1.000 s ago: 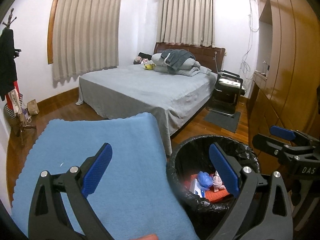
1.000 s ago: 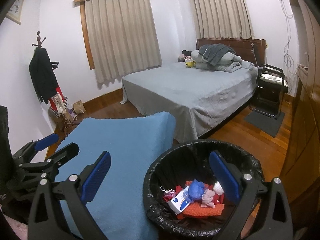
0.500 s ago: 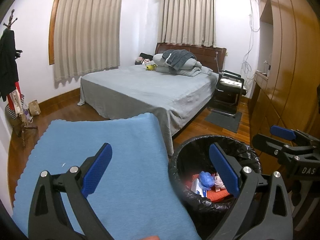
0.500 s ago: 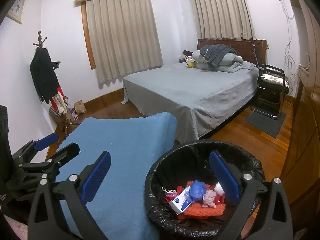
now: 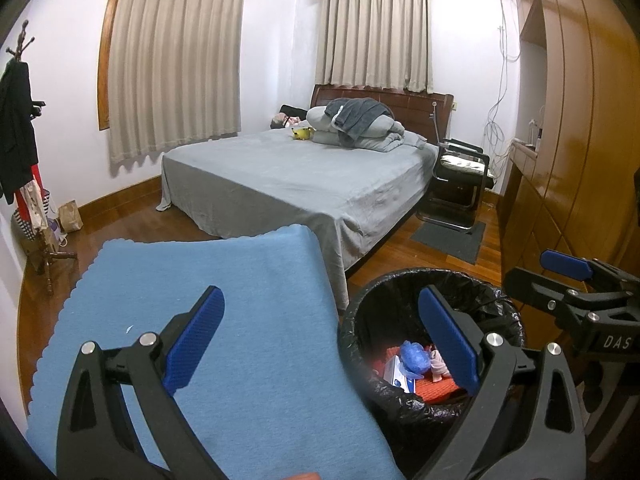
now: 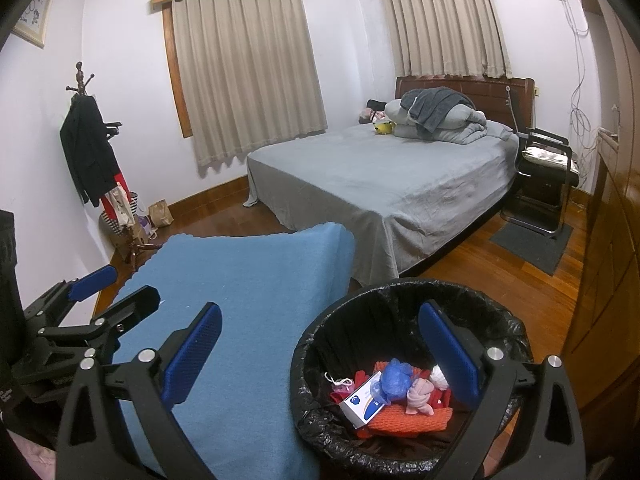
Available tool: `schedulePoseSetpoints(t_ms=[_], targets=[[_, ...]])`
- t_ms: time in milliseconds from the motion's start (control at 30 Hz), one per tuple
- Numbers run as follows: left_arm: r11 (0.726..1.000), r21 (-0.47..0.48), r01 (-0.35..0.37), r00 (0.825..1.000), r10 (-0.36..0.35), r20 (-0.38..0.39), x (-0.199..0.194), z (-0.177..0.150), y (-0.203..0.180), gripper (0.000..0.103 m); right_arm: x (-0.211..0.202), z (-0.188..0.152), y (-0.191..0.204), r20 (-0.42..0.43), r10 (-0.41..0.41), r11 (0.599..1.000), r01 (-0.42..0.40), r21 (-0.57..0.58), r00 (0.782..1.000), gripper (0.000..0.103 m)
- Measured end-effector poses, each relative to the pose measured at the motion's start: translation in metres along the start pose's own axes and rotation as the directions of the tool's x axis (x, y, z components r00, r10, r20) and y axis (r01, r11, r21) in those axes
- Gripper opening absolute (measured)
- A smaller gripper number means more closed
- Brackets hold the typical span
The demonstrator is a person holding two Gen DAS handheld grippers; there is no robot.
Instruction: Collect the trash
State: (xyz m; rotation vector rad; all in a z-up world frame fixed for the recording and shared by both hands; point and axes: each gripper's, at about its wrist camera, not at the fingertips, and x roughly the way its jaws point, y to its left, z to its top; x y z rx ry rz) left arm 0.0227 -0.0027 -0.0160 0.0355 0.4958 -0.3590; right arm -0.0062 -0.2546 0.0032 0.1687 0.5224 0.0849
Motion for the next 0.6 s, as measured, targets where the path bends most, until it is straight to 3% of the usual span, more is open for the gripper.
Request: schedulePoseSetpoints(t_ms=[600], targets=[[1.0,0.002,-0.002,1.0,0.002,-0.001,-0.0003,0.0008,0.0,0.095,0.0015,-0.0002,0.0004,-0.002,0.002,1.0,-0.002,0.0,1.0,0.097]])
